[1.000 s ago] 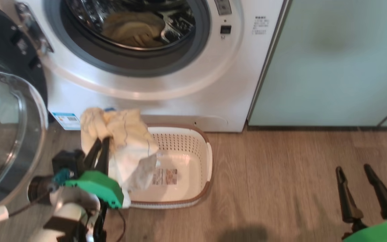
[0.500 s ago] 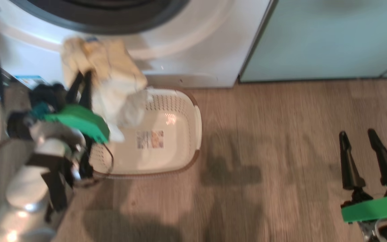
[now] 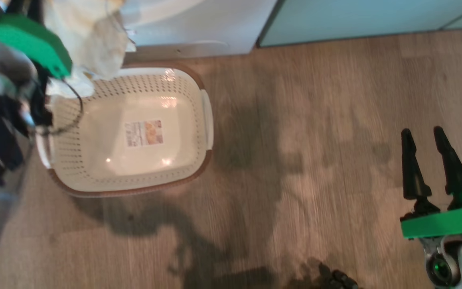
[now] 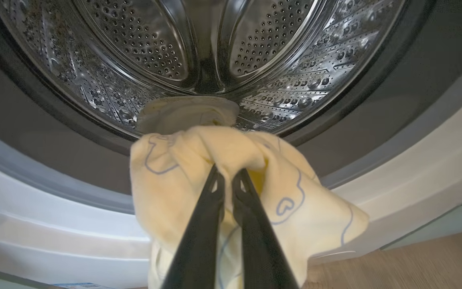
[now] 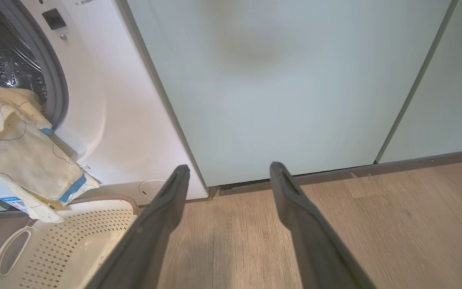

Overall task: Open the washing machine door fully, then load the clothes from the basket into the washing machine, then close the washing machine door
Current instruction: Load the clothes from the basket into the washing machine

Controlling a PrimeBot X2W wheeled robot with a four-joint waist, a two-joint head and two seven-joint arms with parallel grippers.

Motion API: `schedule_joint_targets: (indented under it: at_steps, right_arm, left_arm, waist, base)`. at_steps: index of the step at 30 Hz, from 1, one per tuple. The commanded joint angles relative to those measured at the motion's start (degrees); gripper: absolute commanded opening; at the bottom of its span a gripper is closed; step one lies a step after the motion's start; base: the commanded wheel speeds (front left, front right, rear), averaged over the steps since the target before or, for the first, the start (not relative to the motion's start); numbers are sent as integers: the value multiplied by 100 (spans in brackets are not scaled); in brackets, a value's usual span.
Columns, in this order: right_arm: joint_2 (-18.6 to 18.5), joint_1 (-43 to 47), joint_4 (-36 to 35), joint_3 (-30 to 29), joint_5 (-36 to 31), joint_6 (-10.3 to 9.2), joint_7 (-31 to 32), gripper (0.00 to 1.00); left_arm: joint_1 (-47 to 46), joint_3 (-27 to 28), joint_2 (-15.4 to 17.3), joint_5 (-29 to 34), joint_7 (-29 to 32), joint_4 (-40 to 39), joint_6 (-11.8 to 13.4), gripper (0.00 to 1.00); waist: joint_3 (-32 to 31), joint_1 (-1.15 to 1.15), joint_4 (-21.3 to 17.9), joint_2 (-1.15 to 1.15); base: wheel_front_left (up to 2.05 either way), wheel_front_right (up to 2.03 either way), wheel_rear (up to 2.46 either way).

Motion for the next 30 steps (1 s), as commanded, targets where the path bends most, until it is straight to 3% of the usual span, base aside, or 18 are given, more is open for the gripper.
schedule_joint_targets:
  at_steps: [1,20,30]
  right_arm:
    - [-96,-111,-98,144,75,-15,-69,100]
    - [-96,-558,-153,536,633,-15,-79,100]
    - [-96,-588,-174,677,759,-15,-79,100]
  left_arm:
    - [-420,220,355,41,110,-123,-42,0]
    - [-3288,-184,1043,428,1812,955,-519,0]
    - [-4281,-305,1172,693,1620,1440,-626,0]
  waist:
    - [227,-1,-166,0]
    - [1103,-1,-894,0]
    - [1350,-1,-1126,0]
  base:
    - [0,0,0]
    - [0,0,0]
    - [0,0,0]
